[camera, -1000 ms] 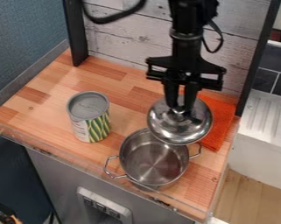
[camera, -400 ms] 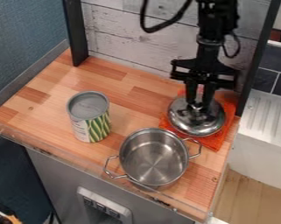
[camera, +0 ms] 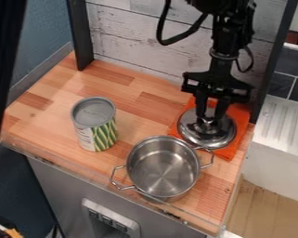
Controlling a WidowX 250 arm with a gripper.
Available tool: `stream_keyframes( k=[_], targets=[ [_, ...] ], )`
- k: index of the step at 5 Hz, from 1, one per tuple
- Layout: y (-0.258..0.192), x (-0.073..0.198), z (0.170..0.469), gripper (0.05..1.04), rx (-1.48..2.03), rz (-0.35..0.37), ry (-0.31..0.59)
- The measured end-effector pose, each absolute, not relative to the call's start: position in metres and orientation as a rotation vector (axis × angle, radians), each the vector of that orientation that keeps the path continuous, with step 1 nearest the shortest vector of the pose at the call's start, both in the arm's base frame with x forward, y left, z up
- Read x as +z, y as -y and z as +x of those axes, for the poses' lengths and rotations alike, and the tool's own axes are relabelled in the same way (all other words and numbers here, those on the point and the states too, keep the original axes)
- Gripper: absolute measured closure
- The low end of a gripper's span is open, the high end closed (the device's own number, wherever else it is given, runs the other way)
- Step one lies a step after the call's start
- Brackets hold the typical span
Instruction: Put the silver lid on top of the orange refresher at the top right corner of the table
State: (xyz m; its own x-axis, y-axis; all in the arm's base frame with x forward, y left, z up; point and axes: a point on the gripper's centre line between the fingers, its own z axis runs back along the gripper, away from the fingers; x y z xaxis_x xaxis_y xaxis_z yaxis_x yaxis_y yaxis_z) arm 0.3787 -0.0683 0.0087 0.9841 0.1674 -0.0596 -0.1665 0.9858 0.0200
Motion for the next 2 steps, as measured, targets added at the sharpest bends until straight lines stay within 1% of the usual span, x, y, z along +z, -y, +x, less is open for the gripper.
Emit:
stream_keyframes(
  k=[1,2],
  targets=[
    [0.065,0.029,0.372,0.168,0.171,0.017,-0.005],
    [0.059,0.059,0.362,0.077,0.174,0.021,0.071]
  ],
)
